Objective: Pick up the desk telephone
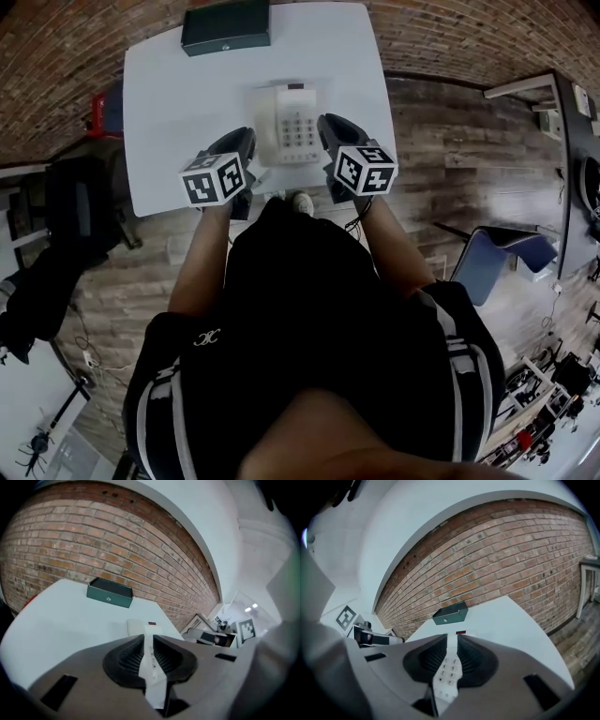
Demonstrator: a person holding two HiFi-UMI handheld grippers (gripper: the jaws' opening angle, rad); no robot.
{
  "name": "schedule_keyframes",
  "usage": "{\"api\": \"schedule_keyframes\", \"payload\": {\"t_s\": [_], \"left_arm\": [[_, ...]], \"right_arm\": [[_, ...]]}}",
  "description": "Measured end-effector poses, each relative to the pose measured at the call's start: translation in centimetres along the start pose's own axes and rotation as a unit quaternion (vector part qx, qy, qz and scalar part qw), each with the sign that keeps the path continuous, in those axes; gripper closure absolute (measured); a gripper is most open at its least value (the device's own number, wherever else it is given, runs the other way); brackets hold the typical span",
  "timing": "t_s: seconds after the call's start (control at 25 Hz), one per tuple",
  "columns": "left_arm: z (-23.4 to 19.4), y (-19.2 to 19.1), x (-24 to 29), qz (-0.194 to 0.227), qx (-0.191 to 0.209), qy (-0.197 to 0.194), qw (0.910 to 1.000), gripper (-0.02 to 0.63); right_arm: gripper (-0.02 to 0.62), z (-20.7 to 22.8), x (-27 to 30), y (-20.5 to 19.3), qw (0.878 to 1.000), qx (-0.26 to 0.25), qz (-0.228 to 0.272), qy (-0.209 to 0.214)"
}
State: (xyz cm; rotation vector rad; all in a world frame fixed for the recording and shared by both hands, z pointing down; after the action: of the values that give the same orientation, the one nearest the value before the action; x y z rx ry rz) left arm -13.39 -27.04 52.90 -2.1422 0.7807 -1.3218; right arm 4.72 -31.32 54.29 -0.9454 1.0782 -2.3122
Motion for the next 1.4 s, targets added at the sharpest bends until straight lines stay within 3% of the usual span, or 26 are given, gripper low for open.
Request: {"api": "schedule_keyframes", "payload": {"t_s": [0.08, 0.16, 0.28, 0.64, 0.92, 1.4], "left_arm": [[-0.2, -0.1, 1.2, -0.016, -0.05, -0.053, 0.9972, 0.466], [-0.8, -0.2, 2.4, -0.031, -0.091, -0.091, 0.9913, 0.368], [-2.1, -0.8, 3.8, -0.053, -0.11, -0.107, 0.9866, 0.325], [-4.8, -3.3, 7.4, -0.112, -0.101, -0.146, 0.9777, 0.316], [-5.2, -4.0, 9.0, -0.128, -0.137, -0.217, 0.9581, 0.316], [-5.3, -4.1, 10.5, -0.139, -0.161, -0.292, 0.9327, 0.284]], "right_arm": [[0.513, 0.9, 0.5, -0.4, 0.999, 0.03, -0.007, 0.012], [0.491, 2.0, 1.1, -0.8, 0.998, 0.062, -0.014, 0.02], [0.47, 3.4, 1.7, -1.8, 0.995, 0.099, -0.024, 0.023], [0.415, 5.4, 4.3, -4.2, 0.991, 0.108, -0.076, 0.022], [0.408, 6.2, 6.4, -5.1, 0.981, 0.155, -0.108, 0.05], [0.403, 6.8, 8.8, -5.7, 0.96, 0.234, -0.108, 0.113]]}}
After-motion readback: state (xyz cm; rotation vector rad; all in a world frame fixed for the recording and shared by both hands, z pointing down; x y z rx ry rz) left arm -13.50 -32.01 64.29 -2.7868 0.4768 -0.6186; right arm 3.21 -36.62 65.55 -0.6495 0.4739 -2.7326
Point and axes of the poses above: the fingertips, and each gripper's own axes: x forward along the fingers, z to its right, y out of its top, the point moved 3 cm from there along -x, backward along the fingers, and after that the axes turned 4 degrees about y, right-handed, at the moved point
